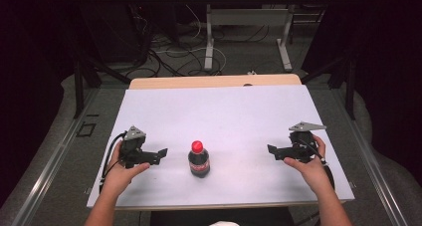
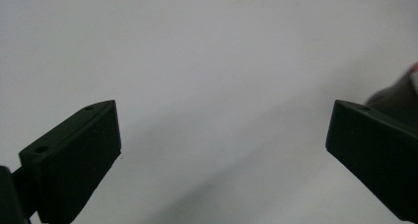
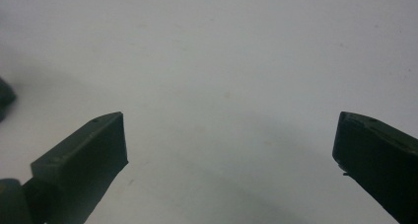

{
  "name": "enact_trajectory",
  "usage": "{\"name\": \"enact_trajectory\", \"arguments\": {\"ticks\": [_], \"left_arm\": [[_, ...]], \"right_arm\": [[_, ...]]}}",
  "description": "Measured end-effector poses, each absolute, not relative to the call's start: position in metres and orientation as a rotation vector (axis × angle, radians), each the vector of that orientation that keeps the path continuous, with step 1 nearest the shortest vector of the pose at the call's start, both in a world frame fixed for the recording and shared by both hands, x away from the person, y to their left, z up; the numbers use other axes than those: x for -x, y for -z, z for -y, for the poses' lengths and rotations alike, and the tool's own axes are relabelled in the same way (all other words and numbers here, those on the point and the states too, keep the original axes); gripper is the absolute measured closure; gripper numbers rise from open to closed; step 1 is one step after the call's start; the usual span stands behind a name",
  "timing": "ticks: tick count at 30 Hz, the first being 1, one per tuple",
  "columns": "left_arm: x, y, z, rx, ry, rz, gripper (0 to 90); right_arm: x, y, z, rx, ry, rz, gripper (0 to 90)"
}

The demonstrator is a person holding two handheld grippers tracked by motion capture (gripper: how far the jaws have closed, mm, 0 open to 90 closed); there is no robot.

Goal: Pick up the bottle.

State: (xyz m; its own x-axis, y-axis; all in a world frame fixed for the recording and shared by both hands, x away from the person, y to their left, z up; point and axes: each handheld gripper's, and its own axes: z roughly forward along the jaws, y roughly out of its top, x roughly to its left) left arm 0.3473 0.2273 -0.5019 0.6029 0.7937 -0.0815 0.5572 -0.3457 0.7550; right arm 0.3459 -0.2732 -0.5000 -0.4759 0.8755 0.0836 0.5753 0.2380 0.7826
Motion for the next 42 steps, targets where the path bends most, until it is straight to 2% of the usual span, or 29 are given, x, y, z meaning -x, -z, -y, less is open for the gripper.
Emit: {"name": "enact_trajectory", "arguments": {"ticks": [6, 15, 20, 24, 34, 38, 42], "left_arm": [[-0.334, 0.488, -0.218, -2.049, -0.314, -0.942, 1.9], [-0.315, 0.470, -0.190, -2.072, -0.230, -0.752, 5.2], [-0.311, 0.479, -0.163, -2.068, -0.190, -0.716, 5.7], [-0.313, 0.494, -0.143, -2.094, -0.154, -0.720, 11.4], [-0.322, 0.510, -0.120, -2.098, -0.200, -0.677, 17.1], [-0.319, 0.512, -0.117, -2.103, -0.271, -0.654, 28.5], [-0.317, 0.512, -0.116, -2.099, -0.286, -0.654, 29.3]], "right_arm": [[-0.327, 0.478, 0.263, -1.237, -1.085, -2.215, 0.0], [-0.317, 0.473, 0.251, -1.154, -1.132, -2.263, 0.0], [-0.316, 0.473, 0.248, -1.137, -1.141, -2.252, 0.3], [-0.316, 0.473, 0.247, -1.140, -1.145, -2.253, 1.8], [-0.318, 0.475, 0.244, -1.137, -1.155, -2.263, 2.9], [-0.318, 0.475, 0.243, -1.139, -1.159, -2.261, 3.2], [-0.317, 0.474, 0.241, -1.148, -1.164, -2.264, 4.4]]}}
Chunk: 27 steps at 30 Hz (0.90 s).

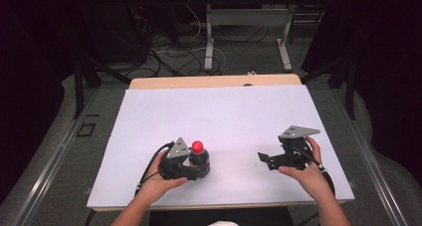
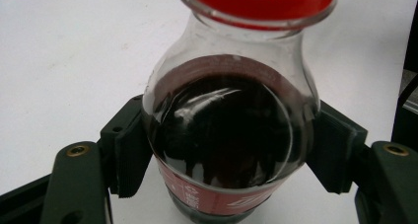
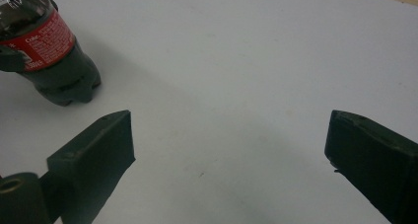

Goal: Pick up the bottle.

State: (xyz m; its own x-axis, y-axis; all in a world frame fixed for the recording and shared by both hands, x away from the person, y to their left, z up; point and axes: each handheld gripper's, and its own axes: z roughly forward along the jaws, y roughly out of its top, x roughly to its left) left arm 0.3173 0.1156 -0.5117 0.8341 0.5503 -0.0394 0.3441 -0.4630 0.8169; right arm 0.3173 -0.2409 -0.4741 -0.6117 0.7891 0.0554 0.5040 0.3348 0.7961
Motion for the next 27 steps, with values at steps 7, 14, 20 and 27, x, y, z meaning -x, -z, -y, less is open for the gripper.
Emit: {"name": "enact_trajectory", "arguments": {"ticks": [7, 14, 20, 27], "left_arm": [[-0.315, 0.507, -0.112, -2.142, -0.280, -0.654, 29.8], [-0.317, 0.498, -0.101, -2.162, -0.229, -0.657, 29.9], [-0.318, 0.488, -0.088, -2.145, -0.214, -0.653, 29.9], [-0.320, 0.481, -0.075, -2.156, -0.218, -0.626, 29.8]], "right_arm": [[-0.316, 0.469, 0.234, -1.110, -1.178, -2.283, 7.3], [-0.315, 0.459, 0.224, -1.054, -1.197, -2.328, 14.9], [-0.311, 0.437, 0.209, -0.958, -1.221, -2.376, 24.4], [-0.306, 0.409, 0.184, -0.828, -1.358, -2.425, 34.3]]}}
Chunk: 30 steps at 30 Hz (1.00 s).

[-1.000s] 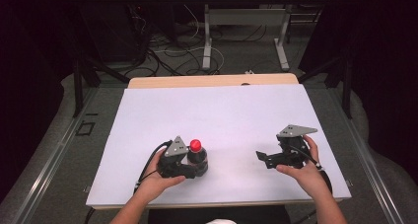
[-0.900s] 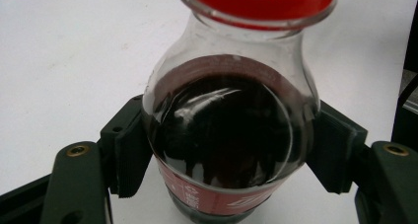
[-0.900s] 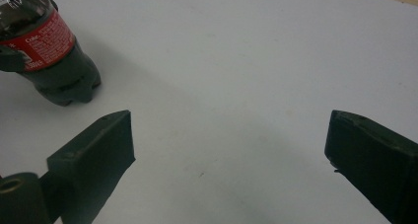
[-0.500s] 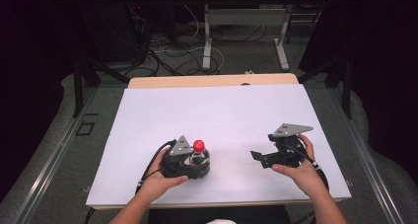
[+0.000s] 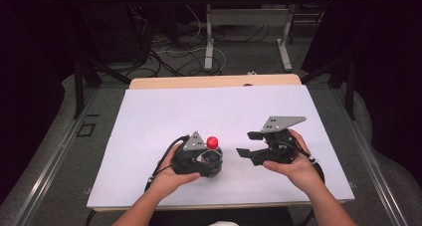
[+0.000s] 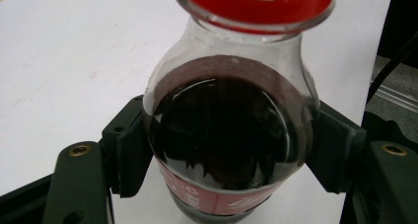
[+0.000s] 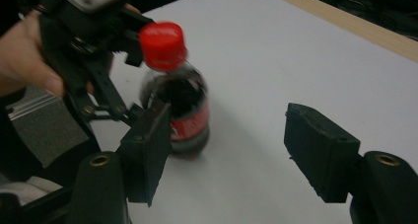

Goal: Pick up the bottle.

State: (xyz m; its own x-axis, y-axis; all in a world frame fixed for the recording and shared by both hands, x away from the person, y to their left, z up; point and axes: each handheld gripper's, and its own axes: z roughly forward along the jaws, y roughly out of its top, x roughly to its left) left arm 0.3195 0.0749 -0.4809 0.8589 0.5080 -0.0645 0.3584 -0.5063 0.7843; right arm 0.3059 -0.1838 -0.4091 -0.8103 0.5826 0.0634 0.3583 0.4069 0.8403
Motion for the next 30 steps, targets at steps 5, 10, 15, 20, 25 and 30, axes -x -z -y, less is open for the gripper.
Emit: {"name": "enact_trajectory", "arguments": {"ticks": [5, 10, 15, 20, 25, 30], "left_arm": [[-0.319, 0.479, -0.067, -2.171, -0.232, -0.597, 29.8], [-0.318, 0.478, -0.062, -2.186, -0.220, -0.575, 29.8], [-0.315, 0.478, -0.058, -2.172, -0.227, -0.574, 29.8], [-0.314, 0.478, -0.056, -2.175, -0.237, -0.575, 29.9], [-0.313, 0.477, -0.056, -2.199, -0.225, -0.553, 29.9], [-0.313, 0.478, -0.055, -2.185, -0.244, -0.568, 29.9]], "right_arm": [[-0.306, 0.397, 0.163, -0.787, -1.356, -2.445, 41.0], [-0.310, 0.395, 0.144, -0.799, -1.325, -2.488, 45.6], [-0.313, 0.396, 0.131, -0.806, -1.267, -2.515, 50.9], [-0.314, 0.395, 0.123, -0.843, -1.257, -2.529, 56.0], [-0.315, 0.395, 0.116, -0.882, -1.200, -2.555, 59.8], [-0.318, 0.392, 0.112, -0.937, -1.171, -2.571, 60.2]]}}
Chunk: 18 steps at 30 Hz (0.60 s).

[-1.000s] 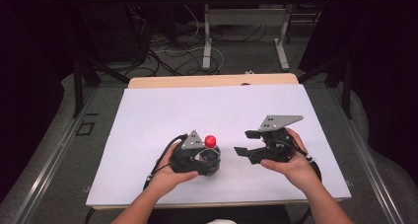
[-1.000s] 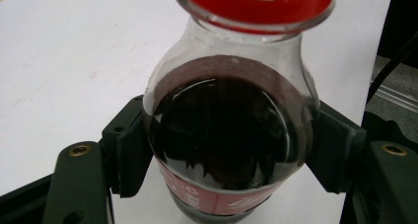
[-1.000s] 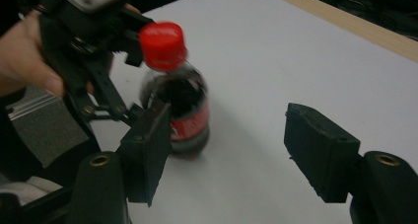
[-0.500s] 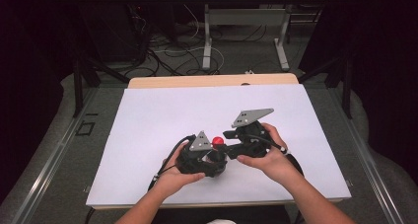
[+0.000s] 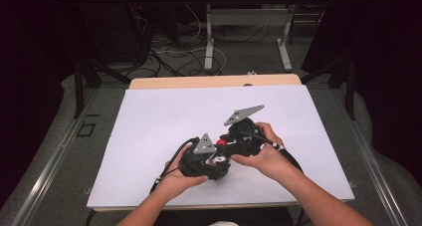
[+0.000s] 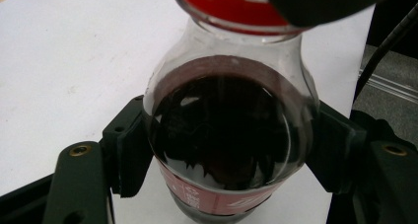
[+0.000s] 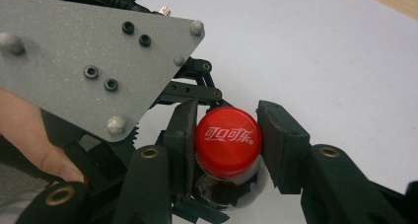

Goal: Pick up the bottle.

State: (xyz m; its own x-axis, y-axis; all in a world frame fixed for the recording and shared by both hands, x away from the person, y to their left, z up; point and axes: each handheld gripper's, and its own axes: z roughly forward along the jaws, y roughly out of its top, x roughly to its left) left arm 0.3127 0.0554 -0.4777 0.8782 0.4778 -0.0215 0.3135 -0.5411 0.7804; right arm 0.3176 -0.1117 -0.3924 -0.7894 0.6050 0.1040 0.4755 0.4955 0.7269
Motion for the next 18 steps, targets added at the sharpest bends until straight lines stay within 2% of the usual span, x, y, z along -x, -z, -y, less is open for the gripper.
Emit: {"name": "enact_trajectory", "arguments": {"ticks": [11, 18], "left_arm": [[-0.314, 0.476, -0.058, -2.197, -0.217, -0.550, 30.2], [-0.314, 0.474, -0.059, -2.184, -0.176, -0.517, 30.2]], "right_arm": [[-0.329, 0.388, 0.113, -0.838, -1.135, -2.694, 61.6], [-0.346, 0.384, 0.118, -0.494, -1.165, -2.858, 61.8]]}}
